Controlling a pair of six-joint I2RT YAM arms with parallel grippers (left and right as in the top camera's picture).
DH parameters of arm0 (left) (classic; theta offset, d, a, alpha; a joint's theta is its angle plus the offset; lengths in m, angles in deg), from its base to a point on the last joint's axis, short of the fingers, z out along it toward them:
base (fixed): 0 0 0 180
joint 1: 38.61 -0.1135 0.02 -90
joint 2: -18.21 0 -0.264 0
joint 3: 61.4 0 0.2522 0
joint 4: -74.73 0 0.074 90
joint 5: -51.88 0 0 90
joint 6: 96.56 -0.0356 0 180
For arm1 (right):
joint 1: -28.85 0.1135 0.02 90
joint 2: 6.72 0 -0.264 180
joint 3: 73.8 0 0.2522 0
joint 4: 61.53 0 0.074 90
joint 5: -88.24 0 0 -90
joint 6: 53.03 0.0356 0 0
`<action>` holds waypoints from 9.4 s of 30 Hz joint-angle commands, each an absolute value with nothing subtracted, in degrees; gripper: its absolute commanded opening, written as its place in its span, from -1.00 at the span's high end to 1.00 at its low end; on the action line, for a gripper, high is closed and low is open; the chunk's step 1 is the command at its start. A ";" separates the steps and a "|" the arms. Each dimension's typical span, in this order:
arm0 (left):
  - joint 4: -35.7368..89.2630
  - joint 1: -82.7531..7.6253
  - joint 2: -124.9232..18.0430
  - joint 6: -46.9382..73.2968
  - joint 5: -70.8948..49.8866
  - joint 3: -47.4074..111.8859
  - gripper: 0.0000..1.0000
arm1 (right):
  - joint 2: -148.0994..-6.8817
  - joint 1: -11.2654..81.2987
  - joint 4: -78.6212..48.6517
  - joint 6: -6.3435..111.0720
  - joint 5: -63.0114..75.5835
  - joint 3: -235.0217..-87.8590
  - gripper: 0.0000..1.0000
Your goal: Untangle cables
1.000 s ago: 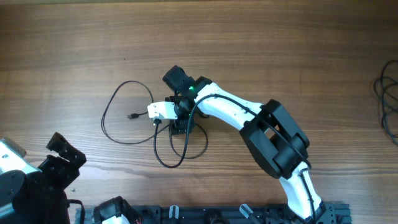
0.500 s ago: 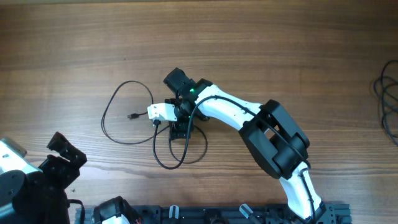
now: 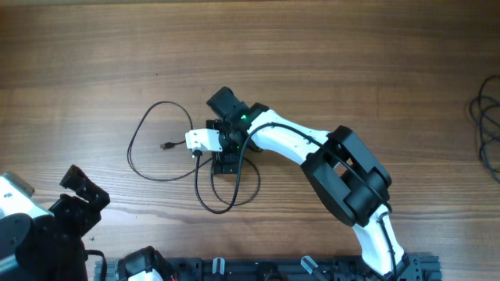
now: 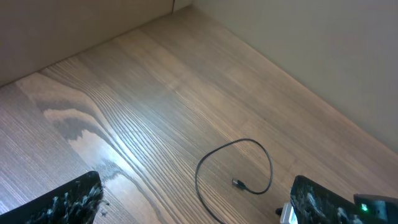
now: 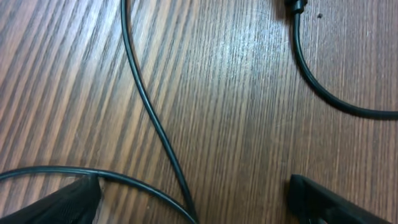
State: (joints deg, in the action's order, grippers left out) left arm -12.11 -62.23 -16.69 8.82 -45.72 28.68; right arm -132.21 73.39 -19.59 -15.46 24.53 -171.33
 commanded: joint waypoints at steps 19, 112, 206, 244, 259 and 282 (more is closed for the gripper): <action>-11.74 -61.90 -16.56 8.91 -44.78 29.59 -0.97 | -134.77 68.14 -12.61 -12.35 16.66 -167.68 -0.61; -11.87 -61.90 -16.56 8.91 -44.56 29.57 -0.99 | -91.86 -19.44 -56.61 102.81 34.73 -170.70 0.92; -14.73 -61.90 -16.56 8.91 -41.34 29.57 -1.00 | -141.30 -16.34 -22.19 83.60 -4.41 -157.32 0.91; -14.73 -61.90 -16.56 8.88 -41.37 29.57 -0.99 | -125.76 0.03 -32.13 78.05 35.76 -160.38 -0.99; -16.15 -61.84 -16.56 7.16 -41.37 29.57 -1.00 | -88.52 26.98 -20.02 44.04 46.78 -168.25 -0.99; -14.93 -50.30 -16.56 4.16 -41.34 29.57 -1.00 | -22.18 27.66 -1.36 -2.21 12.77 -168.25 -0.99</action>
State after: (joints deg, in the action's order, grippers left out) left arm -15.23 -50.65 -16.69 5.08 -42.04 28.90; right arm -24.96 27.68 -3.94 8.96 25.40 -169.14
